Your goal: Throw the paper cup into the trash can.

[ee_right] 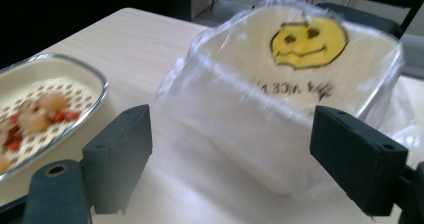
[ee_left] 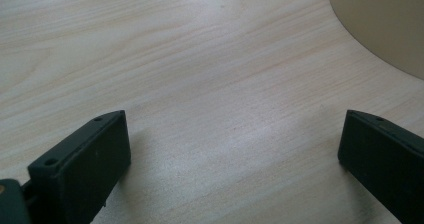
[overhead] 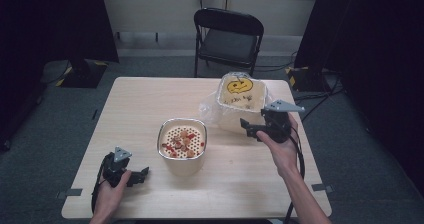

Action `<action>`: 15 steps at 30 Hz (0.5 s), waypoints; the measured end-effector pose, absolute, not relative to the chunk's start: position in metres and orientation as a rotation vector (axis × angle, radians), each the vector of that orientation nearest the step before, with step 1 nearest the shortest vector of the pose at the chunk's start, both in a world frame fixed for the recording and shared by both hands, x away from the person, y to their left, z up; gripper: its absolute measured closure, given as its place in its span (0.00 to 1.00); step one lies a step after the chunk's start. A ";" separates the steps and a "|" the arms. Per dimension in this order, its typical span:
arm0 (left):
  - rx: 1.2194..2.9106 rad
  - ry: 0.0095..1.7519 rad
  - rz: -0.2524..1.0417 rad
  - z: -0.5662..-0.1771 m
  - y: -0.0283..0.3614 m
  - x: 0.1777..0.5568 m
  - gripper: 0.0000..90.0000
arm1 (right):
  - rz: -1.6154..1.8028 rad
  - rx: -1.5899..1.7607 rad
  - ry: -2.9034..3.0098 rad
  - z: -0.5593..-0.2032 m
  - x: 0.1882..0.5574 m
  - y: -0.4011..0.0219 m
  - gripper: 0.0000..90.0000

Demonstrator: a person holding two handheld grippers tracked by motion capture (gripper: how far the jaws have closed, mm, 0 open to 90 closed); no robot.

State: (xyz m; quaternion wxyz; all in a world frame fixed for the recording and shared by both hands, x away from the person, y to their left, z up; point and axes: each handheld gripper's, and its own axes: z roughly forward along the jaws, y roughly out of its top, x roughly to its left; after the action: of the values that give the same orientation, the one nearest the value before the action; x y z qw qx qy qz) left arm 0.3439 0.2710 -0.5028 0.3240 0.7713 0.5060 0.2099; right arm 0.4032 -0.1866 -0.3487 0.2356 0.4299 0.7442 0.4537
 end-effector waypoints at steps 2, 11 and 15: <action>2.026 1.325 0.553 -0.503 0.271 0.344 0.00 | 1.245 1.185 2.045 -0.354 0.397 -0.187 0.19; 2.024 1.326 0.551 -0.503 0.271 0.344 0.00 | 1.206 1.258 2.105 -0.414 0.368 -0.192 0.18; 2.023 1.328 0.550 -0.503 0.271 0.344 0.00 | 1.188 1.278 2.132 -0.438 0.362 -0.192 0.18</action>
State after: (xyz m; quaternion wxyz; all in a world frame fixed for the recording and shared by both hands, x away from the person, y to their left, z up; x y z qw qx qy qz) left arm 0.3439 0.2710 -0.5028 0.3240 0.7712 0.5062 0.2098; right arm 0.3622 -0.1922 -0.4379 0.1920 0.4550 0.7595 0.4233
